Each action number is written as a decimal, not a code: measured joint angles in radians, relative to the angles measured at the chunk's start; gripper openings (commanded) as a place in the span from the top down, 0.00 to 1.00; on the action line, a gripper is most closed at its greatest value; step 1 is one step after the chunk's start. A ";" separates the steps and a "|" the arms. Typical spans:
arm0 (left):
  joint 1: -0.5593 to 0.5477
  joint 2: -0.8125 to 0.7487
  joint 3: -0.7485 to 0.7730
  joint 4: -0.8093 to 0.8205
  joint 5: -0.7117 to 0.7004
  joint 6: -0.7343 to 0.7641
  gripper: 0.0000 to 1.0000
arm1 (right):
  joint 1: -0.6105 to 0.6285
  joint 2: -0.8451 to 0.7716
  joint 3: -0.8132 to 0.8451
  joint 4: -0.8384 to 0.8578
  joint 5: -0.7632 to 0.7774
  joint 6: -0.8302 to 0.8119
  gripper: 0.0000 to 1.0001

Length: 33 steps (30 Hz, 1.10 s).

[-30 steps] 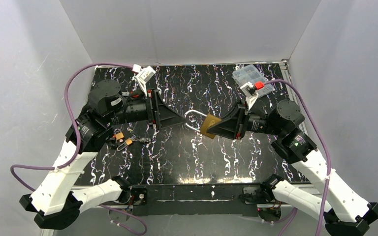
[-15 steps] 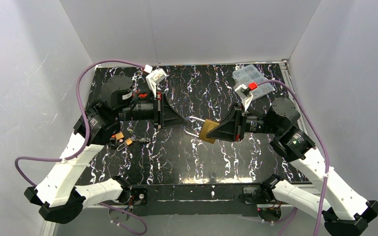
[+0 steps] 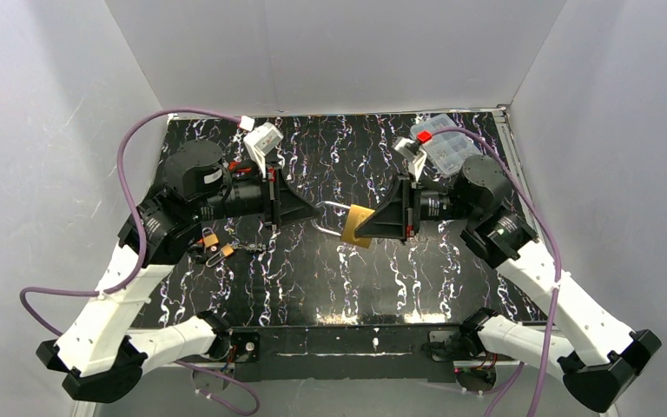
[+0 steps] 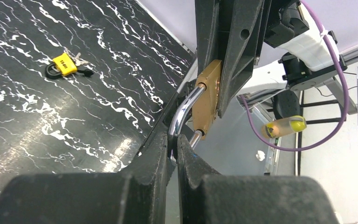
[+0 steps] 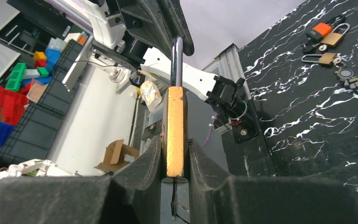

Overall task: Lock with the key
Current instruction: Lock the lock.

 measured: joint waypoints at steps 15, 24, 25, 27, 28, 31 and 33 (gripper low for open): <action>0.021 -0.007 -0.060 0.039 -0.042 -0.017 1.00 | -0.007 0.054 0.009 -0.004 0.011 -0.011 0.99; 0.019 0.021 -0.092 0.100 -0.071 -0.045 1.00 | -0.012 0.066 0.070 -0.141 0.081 -0.088 0.99; 0.018 0.024 -0.092 0.103 -0.079 -0.044 1.00 | -0.013 0.071 0.077 -0.151 0.085 -0.089 0.99; 0.011 0.031 -0.092 0.103 -0.109 -0.039 1.00 | -0.015 0.082 0.088 -0.169 0.098 -0.090 0.99; 0.007 0.034 -0.092 0.102 -0.125 -0.037 1.00 | -0.017 0.085 0.090 -0.174 0.102 -0.090 0.99; -0.005 0.043 -0.097 0.100 -0.174 -0.029 1.00 | -0.019 0.090 0.092 -0.196 0.126 -0.091 0.99; -0.019 0.054 -0.097 0.091 -0.202 -0.024 1.00 | -0.019 0.090 0.092 -0.220 0.143 -0.092 0.99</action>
